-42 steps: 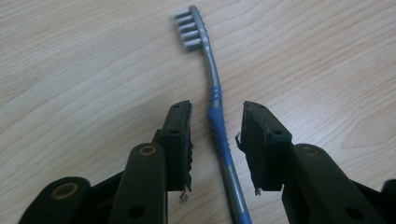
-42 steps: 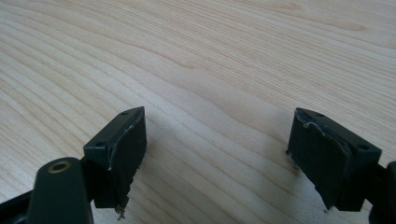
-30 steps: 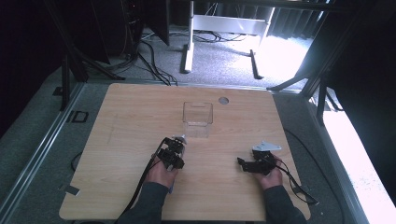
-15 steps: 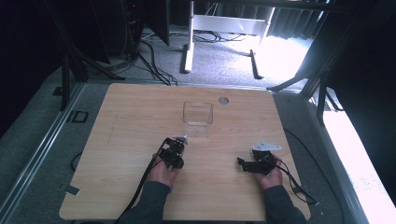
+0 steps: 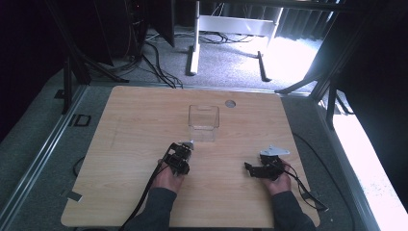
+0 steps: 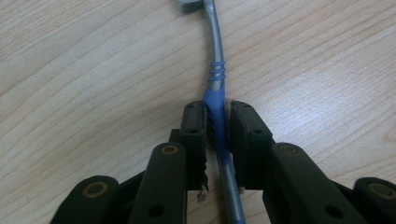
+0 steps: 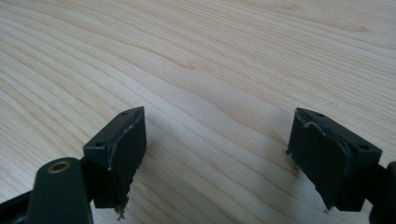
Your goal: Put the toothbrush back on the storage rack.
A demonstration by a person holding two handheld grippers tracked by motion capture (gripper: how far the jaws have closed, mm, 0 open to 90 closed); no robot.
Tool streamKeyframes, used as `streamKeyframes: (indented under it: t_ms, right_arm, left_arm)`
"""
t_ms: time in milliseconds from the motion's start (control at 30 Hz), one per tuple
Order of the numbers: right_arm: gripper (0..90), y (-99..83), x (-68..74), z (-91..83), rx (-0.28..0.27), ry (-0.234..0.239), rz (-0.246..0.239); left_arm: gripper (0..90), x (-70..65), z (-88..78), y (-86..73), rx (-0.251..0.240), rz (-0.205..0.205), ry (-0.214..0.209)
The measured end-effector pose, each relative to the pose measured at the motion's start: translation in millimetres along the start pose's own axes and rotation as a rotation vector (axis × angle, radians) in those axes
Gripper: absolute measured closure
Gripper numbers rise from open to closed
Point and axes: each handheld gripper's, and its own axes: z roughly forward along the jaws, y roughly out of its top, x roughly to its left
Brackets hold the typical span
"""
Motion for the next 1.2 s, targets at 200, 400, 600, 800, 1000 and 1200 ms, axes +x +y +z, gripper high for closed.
streamKeyframes:
  t_ms: [200, 400, 600, 800, 1000, 1200]
  right_arm:
    - [18.9, 0.0, 0.0, 0.0, 0.001, 0.0, 0.0]
    - [18.9, 0.0, 0.1, 0.0, 0.001, 0.0, 0.001]
    - [18.9, 0.1, -0.1, 0.0, 0.001, 0.001, 0.0]
    - [18.9, 0.1, -0.1, 0.0, 0.001, 0.002, -0.001]
    - [18.9, 0.1, -0.1, 0.0, 0.001, 0.002, 0.0]
    - [18.9, 0.2, -0.1, 0.0, 0.001, 0.002, 0.001]
  left_arm:
    - [79.7, 0.7, 0.4, 3.4, 0.02, -0.002, -0.009]
    - [80.4, 1.4, 0.3, 7.2, 0.051, 0.015, -0.012]
    - [81.2, 7.3, -0.4, 3.4, 0.034, 0.033, -0.036]
    - [81.3, 14.5, -5.4, -2.4, 0.003, 0.027, -0.059]
    - [81.4, 19.6, -14.0, -5.4, -0.033, 0.018, -0.067]
    - [81.5, 23.5, -24.0, -7.2, -0.083, 0.014, -0.103]
